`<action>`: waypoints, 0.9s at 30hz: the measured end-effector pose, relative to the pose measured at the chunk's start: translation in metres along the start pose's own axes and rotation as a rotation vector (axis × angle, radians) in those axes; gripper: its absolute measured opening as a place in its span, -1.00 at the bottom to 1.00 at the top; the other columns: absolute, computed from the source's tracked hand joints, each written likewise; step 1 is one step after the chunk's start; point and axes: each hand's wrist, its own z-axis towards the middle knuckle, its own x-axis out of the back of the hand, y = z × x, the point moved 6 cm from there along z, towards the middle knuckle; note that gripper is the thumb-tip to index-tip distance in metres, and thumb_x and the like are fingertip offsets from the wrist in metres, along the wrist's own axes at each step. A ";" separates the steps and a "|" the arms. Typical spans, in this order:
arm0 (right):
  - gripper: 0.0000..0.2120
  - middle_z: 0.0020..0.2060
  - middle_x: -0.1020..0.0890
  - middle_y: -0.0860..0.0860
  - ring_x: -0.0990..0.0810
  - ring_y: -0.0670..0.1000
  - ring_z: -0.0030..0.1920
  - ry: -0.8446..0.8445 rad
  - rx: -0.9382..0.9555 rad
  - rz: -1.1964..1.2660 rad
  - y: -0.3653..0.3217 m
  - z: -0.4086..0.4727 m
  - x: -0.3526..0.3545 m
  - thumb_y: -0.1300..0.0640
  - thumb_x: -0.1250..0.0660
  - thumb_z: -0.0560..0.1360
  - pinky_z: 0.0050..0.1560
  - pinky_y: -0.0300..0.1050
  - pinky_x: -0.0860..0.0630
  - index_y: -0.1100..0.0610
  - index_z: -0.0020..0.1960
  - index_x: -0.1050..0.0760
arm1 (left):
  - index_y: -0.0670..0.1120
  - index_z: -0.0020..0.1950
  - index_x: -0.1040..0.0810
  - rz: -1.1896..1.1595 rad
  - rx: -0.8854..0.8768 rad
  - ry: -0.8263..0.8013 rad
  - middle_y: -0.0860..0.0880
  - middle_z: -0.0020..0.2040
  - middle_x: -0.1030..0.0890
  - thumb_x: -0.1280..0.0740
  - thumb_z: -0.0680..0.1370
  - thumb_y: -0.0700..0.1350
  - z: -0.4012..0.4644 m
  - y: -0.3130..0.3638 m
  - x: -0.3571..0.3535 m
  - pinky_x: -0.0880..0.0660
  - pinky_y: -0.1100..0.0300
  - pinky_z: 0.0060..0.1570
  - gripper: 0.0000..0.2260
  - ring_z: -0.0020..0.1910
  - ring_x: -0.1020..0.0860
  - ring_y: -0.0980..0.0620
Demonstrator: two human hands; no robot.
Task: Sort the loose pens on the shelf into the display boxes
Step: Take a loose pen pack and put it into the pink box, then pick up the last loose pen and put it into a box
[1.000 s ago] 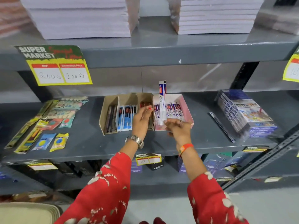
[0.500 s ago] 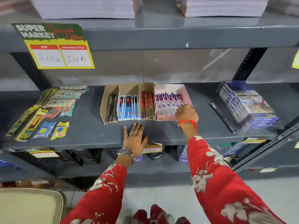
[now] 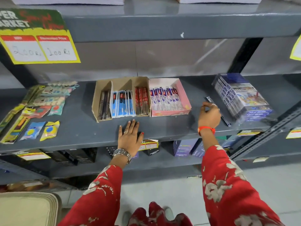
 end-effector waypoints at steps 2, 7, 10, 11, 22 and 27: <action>-0.71 0.04 -0.65 0.27 -0.55 0.29 0.11 -0.013 -0.024 -0.125 0.018 0.016 0.011 0.29 -0.19 0.48 0.06 0.08 -0.51 0.16 0.09 -0.61 | -0.05 0.44 -0.09 -0.001 0.003 0.010 -0.04 0.51 -0.11 -0.04 0.58 0.04 0.000 0.000 -0.001 0.19 -0.08 0.43 -0.55 0.49 0.00 0.02; -0.78 0.06 -0.59 0.32 -0.45 0.31 0.20 -0.053 -0.017 -0.378 0.041 0.034 0.021 0.30 -0.23 0.48 0.07 0.16 -0.52 0.26 0.07 -0.57 | -0.07 0.42 -0.18 -0.006 -0.019 0.049 -0.07 0.49 -0.19 0.02 0.54 0.07 -0.002 0.001 0.002 0.06 -0.09 0.44 -0.53 0.48 -0.09 -0.02; -0.79 0.08 -0.59 0.29 -0.41 0.29 0.23 -0.081 0.006 -0.545 0.049 0.035 0.023 0.25 -0.28 0.47 0.10 0.13 -0.50 0.29 0.08 -0.54 | -0.09 0.40 -0.24 -0.010 -0.015 0.086 -0.09 0.46 -0.24 0.03 0.48 0.08 -0.003 0.003 0.004 0.01 -0.10 0.43 -0.48 0.46 -0.14 -0.05; -0.78 0.10 -0.59 0.28 -0.41 0.29 0.23 -0.093 0.007 -0.576 0.051 0.035 0.023 0.26 -0.27 0.47 0.12 0.13 -0.50 0.29 0.09 -0.53 | -0.09 0.39 -0.26 -0.005 -0.015 0.100 -0.09 0.45 -0.26 0.02 0.48 0.07 -0.003 0.003 0.004 -0.01 -0.11 0.43 -0.48 0.45 -0.16 -0.05; -0.75 0.01 -0.65 0.28 -0.59 0.30 0.07 -0.035 -0.080 -0.309 0.051 0.024 0.022 0.32 -0.25 0.43 0.06 0.09 -0.53 0.17 0.05 -0.60 | -0.10 0.38 -0.29 -0.090 0.021 0.103 -0.10 0.43 -0.30 -0.15 0.54 0.00 -0.005 0.006 0.012 -0.02 -0.08 0.44 -0.58 0.44 -0.19 -0.05; -0.68 -0.36 -0.72 0.09 -0.62 -0.08 -0.43 -0.266 -0.388 0.747 0.017 -0.016 -0.004 0.51 -0.09 0.36 -0.13 -0.16 -0.59 0.33 -0.30 -0.60 | -0.14 0.23 -0.47 -0.385 0.077 0.222 -0.25 -0.04 -0.63 -0.34 0.45 -0.20 -0.005 0.015 0.042 -0.26 -0.12 0.35 -0.66 0.02 -0.55 -0.21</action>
